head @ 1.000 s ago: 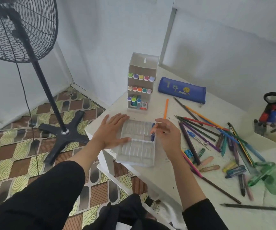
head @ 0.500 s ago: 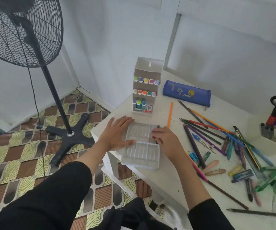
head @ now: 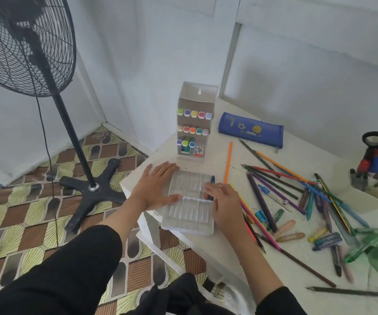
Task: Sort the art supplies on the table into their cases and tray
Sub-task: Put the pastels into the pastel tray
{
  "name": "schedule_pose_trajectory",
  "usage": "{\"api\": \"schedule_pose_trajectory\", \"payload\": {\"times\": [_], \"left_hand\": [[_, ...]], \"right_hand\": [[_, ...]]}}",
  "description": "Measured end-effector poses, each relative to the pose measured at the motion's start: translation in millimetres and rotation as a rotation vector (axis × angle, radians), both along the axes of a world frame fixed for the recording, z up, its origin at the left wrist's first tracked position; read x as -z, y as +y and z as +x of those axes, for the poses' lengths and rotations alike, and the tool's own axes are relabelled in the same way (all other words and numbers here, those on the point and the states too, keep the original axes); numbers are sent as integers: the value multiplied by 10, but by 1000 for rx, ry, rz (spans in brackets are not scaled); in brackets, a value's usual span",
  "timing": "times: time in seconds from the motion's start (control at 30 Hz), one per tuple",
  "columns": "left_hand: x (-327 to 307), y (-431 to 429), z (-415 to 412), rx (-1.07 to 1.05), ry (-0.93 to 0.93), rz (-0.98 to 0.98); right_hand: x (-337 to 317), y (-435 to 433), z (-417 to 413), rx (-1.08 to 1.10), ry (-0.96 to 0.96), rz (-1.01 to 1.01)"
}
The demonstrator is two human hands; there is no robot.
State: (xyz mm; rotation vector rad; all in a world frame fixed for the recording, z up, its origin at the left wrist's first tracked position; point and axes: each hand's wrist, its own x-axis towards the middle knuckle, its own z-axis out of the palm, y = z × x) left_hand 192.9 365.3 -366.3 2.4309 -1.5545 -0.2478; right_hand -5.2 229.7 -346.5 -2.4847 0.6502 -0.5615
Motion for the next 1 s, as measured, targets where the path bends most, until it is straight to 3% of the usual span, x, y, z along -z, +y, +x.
{"api": "schedule_pose_trajectory", "payload": {"times": [0.27, 0.53, 0.73, 1.0], "left_hand": [[9, -8, 8, -1, -11, 18], [10, -8, 5, -11, -9, 18], [4, -6, -4, -13, -16, 20], [10, -10, -3, -11, -20, 16]], "right_hand": [[-165, 52, 17, 20, 48, 36], [-288, -92, 87, 1, 204, -61], [-113, -51, 13, -27, 207, -282], [-298, -203, -23, -85, 391, -318]]}}
